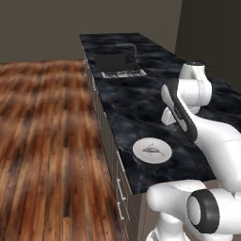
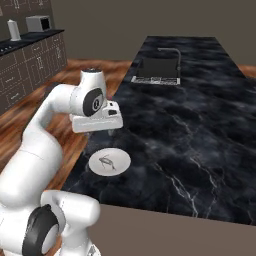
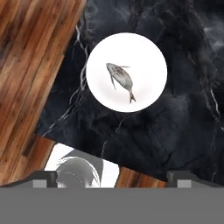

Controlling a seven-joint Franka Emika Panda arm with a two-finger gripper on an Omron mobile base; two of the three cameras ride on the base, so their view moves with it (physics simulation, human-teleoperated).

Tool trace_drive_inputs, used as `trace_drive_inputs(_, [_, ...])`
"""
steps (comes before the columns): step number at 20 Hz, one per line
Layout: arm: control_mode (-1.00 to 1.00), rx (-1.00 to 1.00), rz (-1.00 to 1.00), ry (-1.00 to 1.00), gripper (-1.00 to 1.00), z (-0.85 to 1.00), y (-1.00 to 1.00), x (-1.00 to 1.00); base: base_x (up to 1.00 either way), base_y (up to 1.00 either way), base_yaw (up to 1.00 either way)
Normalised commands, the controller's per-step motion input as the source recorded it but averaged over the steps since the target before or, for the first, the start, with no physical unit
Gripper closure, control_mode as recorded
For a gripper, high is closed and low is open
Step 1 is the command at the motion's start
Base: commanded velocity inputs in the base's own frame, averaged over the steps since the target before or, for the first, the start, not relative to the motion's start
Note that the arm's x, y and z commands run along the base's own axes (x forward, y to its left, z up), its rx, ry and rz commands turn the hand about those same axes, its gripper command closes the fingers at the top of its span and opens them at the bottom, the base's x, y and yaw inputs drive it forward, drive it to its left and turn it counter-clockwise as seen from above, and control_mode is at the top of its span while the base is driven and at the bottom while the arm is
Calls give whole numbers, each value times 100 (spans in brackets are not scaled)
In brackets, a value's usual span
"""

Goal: Take the fish from the oven and place it on the plate on the counter.

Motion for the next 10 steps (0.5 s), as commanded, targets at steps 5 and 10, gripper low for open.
trace_drive_inputs(5, [-100, 0, -13, 0, -100, 41, 1, -76, 0, 0, 0])
trace_drive_inputs(10, [-100, 0, -2, -2, -100, 6, 7, -54, 0, 0, 0])
